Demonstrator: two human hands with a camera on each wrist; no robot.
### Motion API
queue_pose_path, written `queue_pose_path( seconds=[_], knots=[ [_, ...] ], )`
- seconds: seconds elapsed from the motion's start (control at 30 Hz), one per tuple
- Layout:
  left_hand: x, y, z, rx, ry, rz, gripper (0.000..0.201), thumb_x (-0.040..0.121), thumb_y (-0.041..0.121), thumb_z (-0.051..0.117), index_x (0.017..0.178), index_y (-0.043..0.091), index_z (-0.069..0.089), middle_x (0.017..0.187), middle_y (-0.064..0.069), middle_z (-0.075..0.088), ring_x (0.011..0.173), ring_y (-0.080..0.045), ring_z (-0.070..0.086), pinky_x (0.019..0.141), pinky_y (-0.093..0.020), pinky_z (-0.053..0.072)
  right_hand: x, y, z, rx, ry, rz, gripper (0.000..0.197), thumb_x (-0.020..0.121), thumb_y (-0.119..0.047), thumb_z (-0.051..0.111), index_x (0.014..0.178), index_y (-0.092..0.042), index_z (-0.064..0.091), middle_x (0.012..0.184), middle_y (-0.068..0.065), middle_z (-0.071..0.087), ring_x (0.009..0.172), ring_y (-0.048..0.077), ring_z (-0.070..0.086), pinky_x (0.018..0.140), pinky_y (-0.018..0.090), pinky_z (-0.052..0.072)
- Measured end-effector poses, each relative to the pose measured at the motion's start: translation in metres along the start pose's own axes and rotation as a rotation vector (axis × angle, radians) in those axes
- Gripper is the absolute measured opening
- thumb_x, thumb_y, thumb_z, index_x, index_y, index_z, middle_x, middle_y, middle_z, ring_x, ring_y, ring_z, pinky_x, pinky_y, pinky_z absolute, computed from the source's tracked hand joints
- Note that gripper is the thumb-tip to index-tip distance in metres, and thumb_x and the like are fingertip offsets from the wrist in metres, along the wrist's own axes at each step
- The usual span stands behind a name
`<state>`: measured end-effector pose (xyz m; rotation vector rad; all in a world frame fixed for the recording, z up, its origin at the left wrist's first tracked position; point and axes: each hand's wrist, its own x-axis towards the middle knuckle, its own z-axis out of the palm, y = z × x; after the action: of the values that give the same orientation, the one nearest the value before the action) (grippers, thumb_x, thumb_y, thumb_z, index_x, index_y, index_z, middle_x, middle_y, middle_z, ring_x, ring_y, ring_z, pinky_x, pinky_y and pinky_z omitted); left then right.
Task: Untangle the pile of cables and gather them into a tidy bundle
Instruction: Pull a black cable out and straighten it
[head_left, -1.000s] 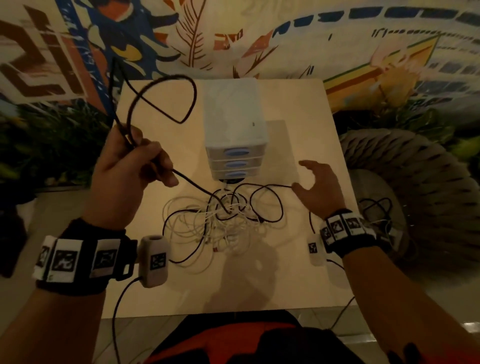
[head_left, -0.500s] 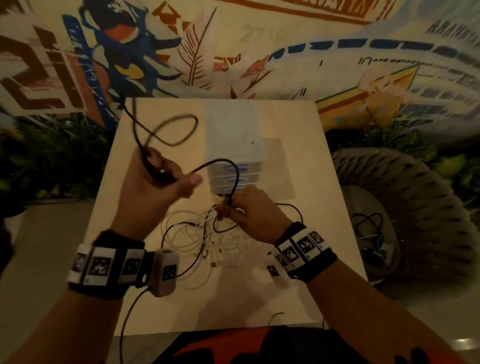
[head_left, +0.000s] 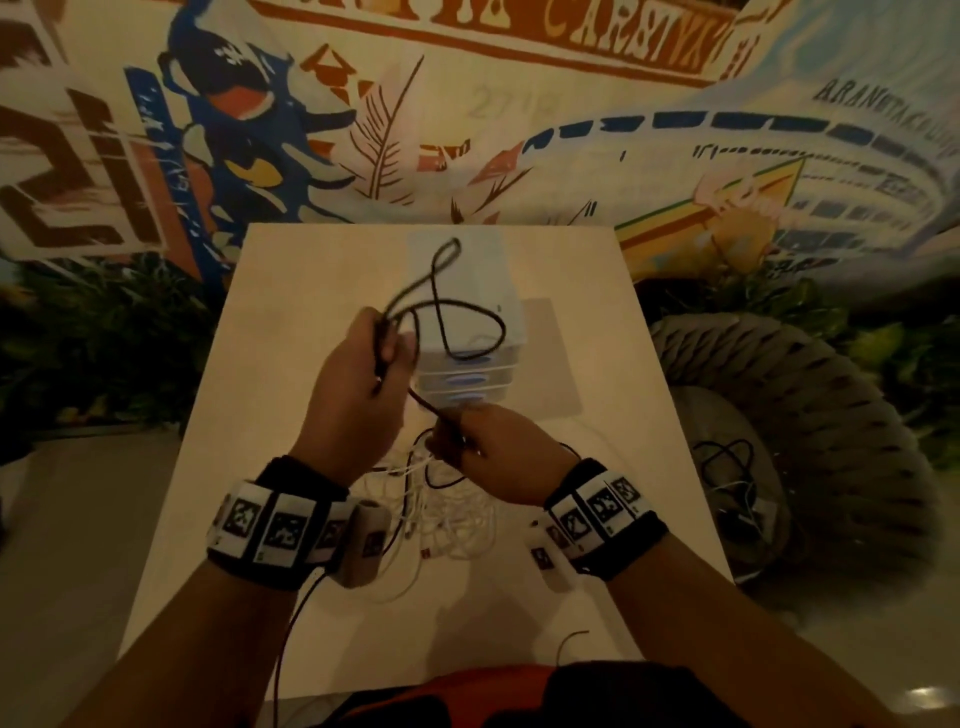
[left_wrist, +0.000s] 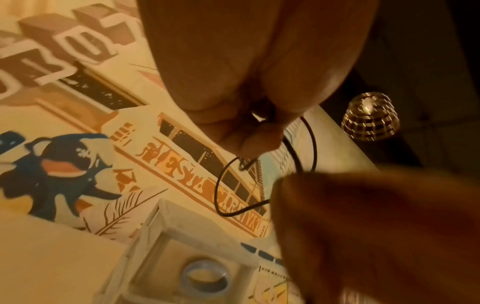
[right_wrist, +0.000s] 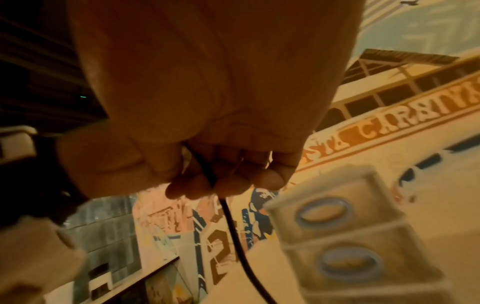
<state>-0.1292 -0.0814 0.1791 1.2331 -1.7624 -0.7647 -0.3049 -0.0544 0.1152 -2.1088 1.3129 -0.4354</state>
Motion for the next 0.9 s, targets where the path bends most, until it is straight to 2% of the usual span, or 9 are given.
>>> queue_pose_path(
  seconds=[0.07, 0.2, 0.33, 0.47, 0.57, 0.63, 0.7, 0.8, 0.9],
  knots=[
    [0.005, 0.005, -0.010, -0.087, 0.135, -0.032, 0.025, 0.107, 0.018, 0.046, 0.085, 0.018, 0.034, 0.065, -0.014, 0.044, 0.040, -0.025, 0.049, 0.043, -0.046, 0.044, -0.006, 0.018, 0.004, 0.028, -0.078, 0.099, 0.029, 0.105, -0.039, 0.047, 0.098, -0.015, 0.063, 0.092, 0.000, 0.055, 0.083, 0.019, 0.053, 0.076, 0.035, 0.044],
    [0.010, 0.003, -0.029, -0.181, 0.263, -0.040, 0.023, 0.108, 0.023, 0.044, 0.087, 0.028, 0.036, 0.075, -0.001, 0.056, 0.044, -0.023, 0.060, 0.045, -0.042, 0.054, -0.018, 0.038, 0.007, 0.043, -0.155, 0.194, 0.032, 0.107, -0.033, 0.042, 0.108, -0.019, 0.071, 0.101, -0.003, 0.053, 0.096, 0.021, 0.057, 0.092, 0.040, 0.047],
    [0.001, -0.002, -0.023, -0.084, 0.130, -0.098, 0.028, 0.101, 0.042, 0.052, 0.093, 0.019, 0.039, 0.076, -0.001, 0.068, 0.054, -0.018, 0.070, 0.058, -0.045, 0.059, -0.011, 0.024, -0.011, 0.123, 0.053, 0.079, 0.025, 0.104, -0.022, 0.047, 0.100, -0.015, 0.071, 0.097, -0.005, 0.064, 0.092, 0.014, 0.061, 0.080, 0.028, 0.045],
    [-0.008, 0.004, 0.002, -0.405, -0.031, -0.200, 0.039, 0.097, 0.057, 0.044, 0.094, 0.018, 0.042, 0.089, -0.003, 0.074, 0.070, -0.024, 0.074, 0.074, -0.053, 0.061, 0.001, 0.001, -0.023, 0.122, 0.128, -0.001, 0.025, 0.106, -0.026, 0.045, 0.092, -0.020, 0.064, 0.091, -0.005, 0.065, 0.083, 0.013, 0.059, 0.073, 0.032, 0.046],
    [-0.011, 0.005, 0.008, -0.408, -0.179, -0.094, 0.068, 0.075, 0.072, 0.070, 0.096, 0.017, 0.036, 0.101, -0.001, 0.072, 0.082, -0.016, 0.074, 0.074, -0.037, 0.061, 0.006, 0.001, -0.021, 0.089, 0.130, 0.019, 0.033, 0.105, -0.034, 0.038, 0.103, -0.017, 0.067, 0.106, 0.000, 0.069, 0.094, 0.016, 0.061, 0.081, 0.035, 0.049],
    [-0.014, 0.005, 0.009, -0.217, -0.199, -0.013, 0.057, 0.077, 0.051, 0.080, 0.097, 0.018, 0.038, 0.097, 0.002, 0.071, 0.084, -0.014, 0.074, 0.071, -0.039, 0.062, 0.006, 0.002, -0.017, 0.020, 0.092, -0.011, 0.036, 0.103, -0.030, 0.038, 0.112, -0.012, 0.068, 0.116, 0.006, 0.069, 0.103, 0.020, 0.061, 0.089, 0.040, 0.051],
    [-0.011, 0.001, 0.009, -0.099, -0.094, -0.008, 0.039, 0.087, 0.030, 0.077, 0.092, 0.021, 0.039, 0.085, 0.001, 0.070, 0.077, -0.012, 0.072, 0.065, -0.044, 0.058, 0.005, -0.001, -0.020, 0.035, 0.075, 0.006, 0.028, 0.097, -0.019, 0.043, 0.100, -0.010, 0.069, 0.108, 0.007, 0.069, 0.094, 0.019, 0.060, 0.085, 0.037, 0.050],
    [-0.005, 0.006, 0.008, -0.173, -0.008, -0.037, 0.033, 0.093, 0.015, 0.071, 0.089, 0.015, 0.038, 0.075, 0.003, 0.066, 0.074, -0.012, 0.073, 0.068, -0.044, 0.058, -0.001, -0.006, -0.023, 0.089, 0.103, 0.027, 0.026, 0.104, -0.023, 0.044, 0.098, -0.013, 0.067, 0.097, -0.002, 0.065, 0.082, 0.010, 0.054, 0.075, 0.028, 0.044],
    [0.003, 0.015, -0.005, -0.333, 0.071, -0.085, 0.034, 0.094, 0.005, 0.067, 0.088, 0.019, 0.036, 0.073, 0.008, 0.065, 0.081, -0.018, 0.076, 0.078, -0.047, 0.062, -0.006, 0.011, -0.012, 0.091, 0.051, 0.131, 0.030, 0.107, -0.032, 0.046, 0.097, -0.015, 0.070, 0.095, -0.007, 0.060, 0.087, 0.012, 0.057, 0.082, 0.028, 0.046]
  ],
)
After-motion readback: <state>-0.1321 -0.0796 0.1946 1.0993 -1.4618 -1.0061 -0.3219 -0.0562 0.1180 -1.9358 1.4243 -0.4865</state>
